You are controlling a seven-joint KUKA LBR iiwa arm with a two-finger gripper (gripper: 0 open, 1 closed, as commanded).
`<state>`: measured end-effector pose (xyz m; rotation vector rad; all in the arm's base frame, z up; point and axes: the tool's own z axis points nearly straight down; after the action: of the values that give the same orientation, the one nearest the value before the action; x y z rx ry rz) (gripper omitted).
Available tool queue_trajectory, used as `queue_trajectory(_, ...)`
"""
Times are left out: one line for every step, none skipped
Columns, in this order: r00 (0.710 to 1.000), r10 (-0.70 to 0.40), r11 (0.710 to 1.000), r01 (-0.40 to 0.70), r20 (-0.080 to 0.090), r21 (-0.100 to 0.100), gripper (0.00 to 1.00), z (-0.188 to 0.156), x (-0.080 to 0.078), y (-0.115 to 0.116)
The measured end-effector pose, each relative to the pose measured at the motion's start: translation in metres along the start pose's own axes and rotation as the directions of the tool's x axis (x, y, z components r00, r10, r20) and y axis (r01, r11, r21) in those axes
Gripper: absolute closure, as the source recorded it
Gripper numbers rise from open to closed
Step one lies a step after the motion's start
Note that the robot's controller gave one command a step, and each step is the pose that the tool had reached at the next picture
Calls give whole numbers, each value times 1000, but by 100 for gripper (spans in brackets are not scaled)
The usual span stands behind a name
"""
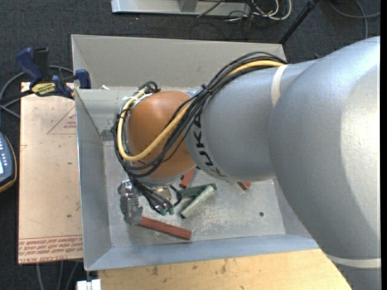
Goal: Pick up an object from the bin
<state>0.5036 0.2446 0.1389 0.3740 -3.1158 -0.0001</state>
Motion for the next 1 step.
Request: queue_trajectory(965,-263,965,263,4,1,100,-13,15,-1)
